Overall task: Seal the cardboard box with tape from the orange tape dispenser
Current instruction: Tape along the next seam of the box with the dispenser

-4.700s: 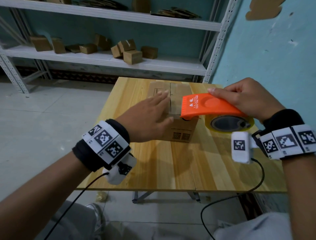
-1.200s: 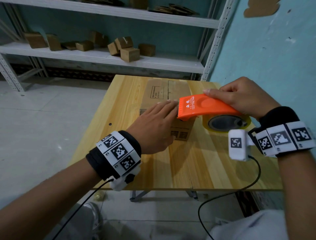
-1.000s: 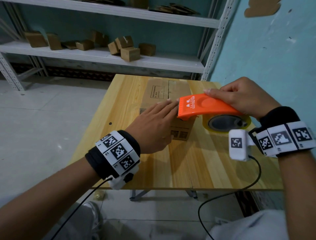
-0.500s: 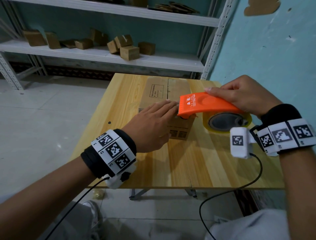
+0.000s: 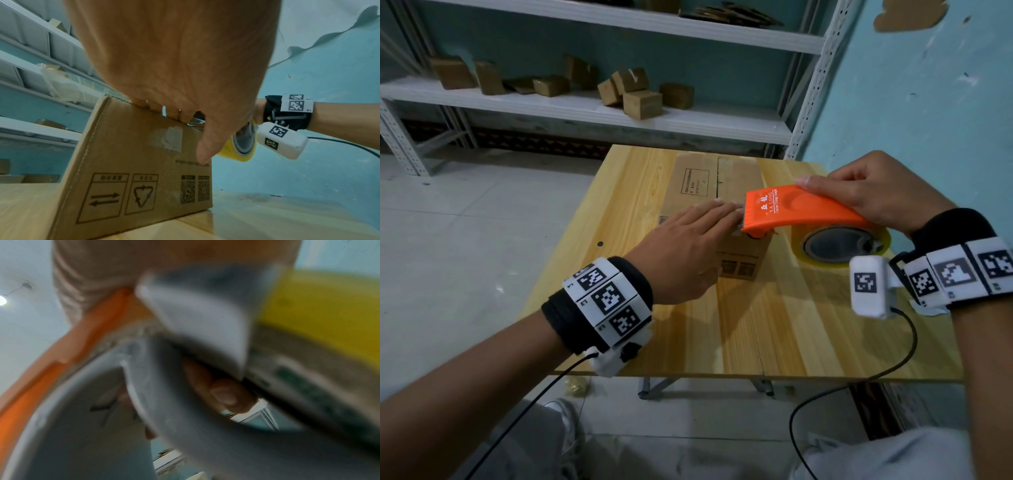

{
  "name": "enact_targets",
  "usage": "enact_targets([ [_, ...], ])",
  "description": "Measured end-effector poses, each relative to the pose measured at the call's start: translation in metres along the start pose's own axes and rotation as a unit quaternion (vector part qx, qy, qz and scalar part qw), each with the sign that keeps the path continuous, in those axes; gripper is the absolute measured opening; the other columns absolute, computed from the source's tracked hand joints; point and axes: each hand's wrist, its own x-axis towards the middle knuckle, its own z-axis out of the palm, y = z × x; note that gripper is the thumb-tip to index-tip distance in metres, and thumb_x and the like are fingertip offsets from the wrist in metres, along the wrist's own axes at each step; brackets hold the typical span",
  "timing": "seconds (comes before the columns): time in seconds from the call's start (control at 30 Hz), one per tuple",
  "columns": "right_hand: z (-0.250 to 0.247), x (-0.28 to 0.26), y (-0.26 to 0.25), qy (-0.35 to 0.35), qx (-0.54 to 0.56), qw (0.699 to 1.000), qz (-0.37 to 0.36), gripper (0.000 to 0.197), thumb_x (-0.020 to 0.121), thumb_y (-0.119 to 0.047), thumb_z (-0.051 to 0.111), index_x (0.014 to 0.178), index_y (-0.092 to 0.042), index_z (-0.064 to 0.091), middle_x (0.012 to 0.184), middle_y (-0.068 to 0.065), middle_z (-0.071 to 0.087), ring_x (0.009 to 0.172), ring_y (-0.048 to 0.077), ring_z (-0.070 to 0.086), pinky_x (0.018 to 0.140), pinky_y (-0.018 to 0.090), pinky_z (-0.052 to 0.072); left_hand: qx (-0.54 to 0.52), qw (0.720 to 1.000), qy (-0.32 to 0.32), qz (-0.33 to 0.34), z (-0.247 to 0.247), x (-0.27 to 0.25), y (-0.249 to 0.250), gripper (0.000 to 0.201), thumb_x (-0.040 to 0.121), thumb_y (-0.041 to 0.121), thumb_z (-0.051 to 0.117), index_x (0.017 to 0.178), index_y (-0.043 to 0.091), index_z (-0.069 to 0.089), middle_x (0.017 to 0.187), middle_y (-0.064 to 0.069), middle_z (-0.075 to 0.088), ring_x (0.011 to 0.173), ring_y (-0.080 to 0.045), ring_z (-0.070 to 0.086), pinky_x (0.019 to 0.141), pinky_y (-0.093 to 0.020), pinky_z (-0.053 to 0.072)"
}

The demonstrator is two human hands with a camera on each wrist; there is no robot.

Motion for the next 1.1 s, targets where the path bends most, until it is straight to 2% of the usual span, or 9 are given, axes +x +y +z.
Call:
enact_targets([
  [0.17,-0.003,-0.001,0.005,0.000,0.008,1.000,0.004,0.067,0.071,-0.069,0.057,0.083,-0.006,0.077,0.074,0.014,0.070,0.067,0.022,0.066,0.065,0.028,0.049,-0.003,1.000,-0.001,-0.002,-0.001,0.000,0.000,0.080,0.093,0.036,0.054,0.154,0.019,0.005,0.161,0.003,0.007,0.148,-0.016,0.000,0.117,-0.029,0.000],
  [0.27,-0.009,-0.004,0.010,0.012,0.020,1.000,0.010,0.063,0.072,-0.067,0.059,0.077,-0.007,0.076,0.060,0.006,0.068,0.053,0.013,0.061,0.059,0.026,0.043,0.001,1.000,0.005,-0.004,-0.002,0.001,0.000,0.079,0.092,0.036,0.054,0.154,0.019,0.006,0.161,0.004,0.007,0.148,-0.015,0.001,0.112,-0.025,-0.005],
  [0.4,-0.008,-0.006,0.015,0.010,0.022,1.000,0.019,0.058,0.077,-0.063,0.060,0.075,-0.007,0.076,0.050,-0.003,0.063,0.042,0.003,0.054,0.057,0.025,0.039,0.001,1.000,0.006,-0.012,-0.001,0.002,0.002,0.080,0.092,0.039,0.053,0.154,0.021,0.005,0.161,0.005,0.006,0.148,-0.014,0.000,0.109,-0.024,-0.007],
  [0.5,-0.007,-0.007,0.019,0.002,0.035,0.999,0.029,0.057,0.074,-0.067,0.058,0.077,-0.013,0.076,0.056,-0.006,0.067,0.045,0.002,0.058,0.061,0.027,0.042,-0.004,1.000,0.010,-0.017,-0.001,0.003,0.005,0.084,0.091,0.041,0.054,0.154,0.023,0.001,0.160,0.004,0.009,0.147,-0.016,0.002,0.113,-0.026,-0.003],
  [0.6,-0.006,-0.009,0.023,0.004,0.035,0.999,0.032,0.058,0.076,-0.067,0.058,0.077,-0.011,0.076,0.058,0.003,0.067,0.046,0.005,0.060,0.062,0.027,0.045,-0.016,1.000,0.015,-0.020,-0.001,0.004,0.009,0.085,0.091,0.040,0.054,0.153,0.030,-0.003,0.159,0.004,0.014,0.146,-0.018,0.008,0.117,-0.033,0.006],
  [0.67,-0.005,-0.010,0.023,0.006,0.027,0.999,0.028,0.059,0.078,-0.065,0.058,0.078,-0.009,0.077,0.061,0.008,0.067,0.048,0.009,0.060,0.061,0.026,0.045,-0.006,1.000,0.010,-0.017,-0.002,0.005,0.011,0.081,0.092,0.039,0.053,0.152,0.033,0.000,0.159,0.003,0.014,0.146,-0.020,0.009,0.118,-0.037,0.011],
  [0.87,-0.005,-0.010,0.023,0.008,0.031,0.999,0.025,0.062,0.074,-0.067,0.057,0.078,-0.009,0.077,0.066,0.012,0.068,0.058,0.019,0.063,0.064,0.027,0.047,0.024,1.000,0.008,-0.014,-0.001,0.006,0.013,0.075,0.092,0.039,0.050,0.153,0.030,0.007,0.159,0.001,0.012,0.146,-0.023,0.008,0.118,-0.040,0.012],
  [1.0,-0.005,-0.010,0.023,0.007,0.035,0.999,0.029,0.059,0.077,-0.065,0.058,0.080,-0.010,0.077,0.067,0.010,0.069,0.060,0.018,0.063,0.066,0.027,0.047,0.034,0.999,0.005,-0.018,0.001,0.008,0.018,0.076,0.092,0.040,0.050,0.153,0.029,0.006,0.160,0.005,0.007,0.146,-0.024,0.007,0.119,-0.042,0.012],
  [1.1,-0.004,-0.010,0.025,0.009,0.038,0.999,0.033,0.057,0.078,-0.065,0.058,0.080,-0.012,0.077,0.066,0.008,0.069,0.058,0.015,0.063,0.064,0.026,0.046,0.049,0.999,0.012,0.000,0.001,0.009,0.021,0.076,0.090,0.040,0.049,0.153,0.023,0.010,0.160,0.004,0.013,0.147,-0.024,0.007,0.120,-0.043,0.009],
])
